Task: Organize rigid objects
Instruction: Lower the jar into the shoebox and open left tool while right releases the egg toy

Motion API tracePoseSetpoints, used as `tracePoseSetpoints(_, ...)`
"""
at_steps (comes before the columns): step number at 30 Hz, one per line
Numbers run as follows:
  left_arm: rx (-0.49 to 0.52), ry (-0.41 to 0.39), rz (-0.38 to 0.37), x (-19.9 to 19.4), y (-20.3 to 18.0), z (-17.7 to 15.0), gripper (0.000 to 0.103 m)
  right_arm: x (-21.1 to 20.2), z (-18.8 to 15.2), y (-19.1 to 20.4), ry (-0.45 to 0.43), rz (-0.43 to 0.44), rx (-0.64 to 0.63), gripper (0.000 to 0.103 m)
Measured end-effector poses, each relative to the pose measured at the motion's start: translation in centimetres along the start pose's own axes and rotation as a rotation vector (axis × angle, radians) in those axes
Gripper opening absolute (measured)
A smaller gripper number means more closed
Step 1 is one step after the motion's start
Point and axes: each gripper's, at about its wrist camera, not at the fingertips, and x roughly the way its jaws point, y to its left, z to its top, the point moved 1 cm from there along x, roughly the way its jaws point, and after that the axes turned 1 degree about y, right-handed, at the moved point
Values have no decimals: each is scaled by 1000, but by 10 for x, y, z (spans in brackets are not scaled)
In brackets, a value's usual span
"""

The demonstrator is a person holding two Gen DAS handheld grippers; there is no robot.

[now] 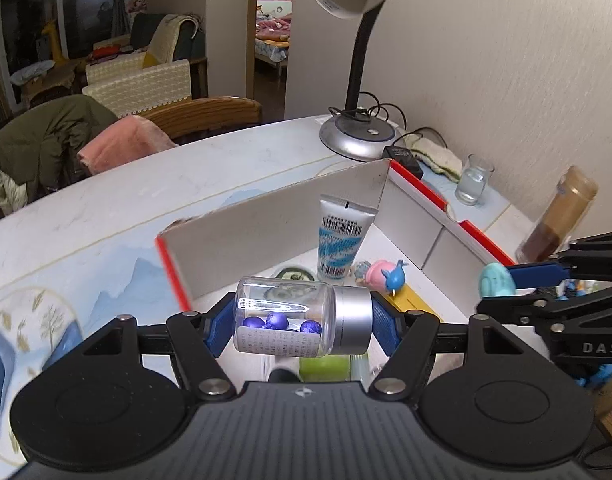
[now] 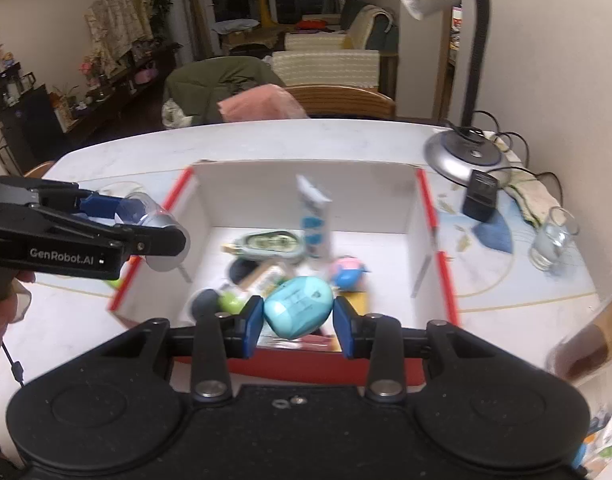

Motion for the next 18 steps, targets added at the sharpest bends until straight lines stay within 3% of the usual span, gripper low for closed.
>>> tracePoseSetpoints(7,37,51,67,49,-14,22,69,18,2,-28,24,-13,13,36)
tracePoseSetpoints(18,21,146,127,108,-14,32,69,62,6,-33,100,6,-12,36)
